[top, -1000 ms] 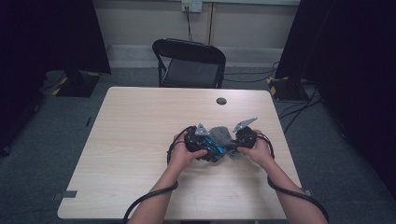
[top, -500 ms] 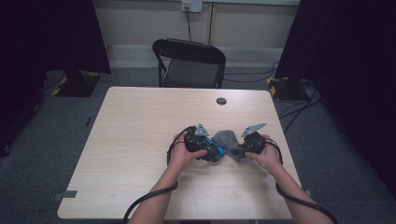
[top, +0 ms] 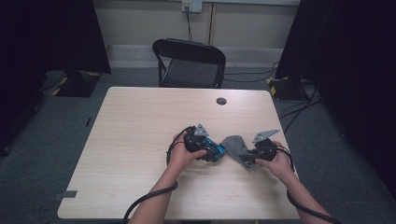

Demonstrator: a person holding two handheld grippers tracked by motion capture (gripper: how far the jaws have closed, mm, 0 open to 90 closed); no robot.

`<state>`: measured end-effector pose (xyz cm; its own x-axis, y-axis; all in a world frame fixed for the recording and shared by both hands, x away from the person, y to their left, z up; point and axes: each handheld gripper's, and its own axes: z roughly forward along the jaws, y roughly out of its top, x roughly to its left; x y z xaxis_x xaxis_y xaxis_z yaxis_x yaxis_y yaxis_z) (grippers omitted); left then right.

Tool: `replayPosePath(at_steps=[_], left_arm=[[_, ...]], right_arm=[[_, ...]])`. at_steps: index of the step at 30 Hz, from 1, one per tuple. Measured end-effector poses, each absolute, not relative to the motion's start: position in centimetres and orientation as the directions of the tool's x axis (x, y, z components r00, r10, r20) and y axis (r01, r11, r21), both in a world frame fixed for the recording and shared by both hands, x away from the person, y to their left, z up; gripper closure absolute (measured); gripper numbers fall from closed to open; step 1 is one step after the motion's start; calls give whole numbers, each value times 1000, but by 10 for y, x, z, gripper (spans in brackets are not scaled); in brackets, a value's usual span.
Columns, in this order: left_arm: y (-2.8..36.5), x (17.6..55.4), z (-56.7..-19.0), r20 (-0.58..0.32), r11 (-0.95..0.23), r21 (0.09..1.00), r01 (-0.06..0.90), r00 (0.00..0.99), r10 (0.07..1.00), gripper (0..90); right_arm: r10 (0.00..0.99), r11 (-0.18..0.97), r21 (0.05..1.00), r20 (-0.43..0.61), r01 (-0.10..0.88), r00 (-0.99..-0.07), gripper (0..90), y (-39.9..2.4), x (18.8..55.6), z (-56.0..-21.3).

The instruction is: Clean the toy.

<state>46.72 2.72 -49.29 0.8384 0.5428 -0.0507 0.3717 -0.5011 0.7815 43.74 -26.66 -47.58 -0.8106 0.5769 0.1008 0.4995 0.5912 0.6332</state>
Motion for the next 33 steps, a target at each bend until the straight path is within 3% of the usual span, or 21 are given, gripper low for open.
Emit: replayPosePath(at_steps=[10,20,33], left_arm=[[28,467,-494,-52,-496,786,369,839,541,0],[28,466,-494,-52,-491,791,365,840,540,0],[28,466,-495,-52,-485,795,363,839,542,0]], right_arm=[[634,518,681,101,517,-767,738,-277,443,-461],[653,508,694,77,511,-754,738,-246,472,-449],[647,544,654,72,526,-759,729,-200,506,-464]])
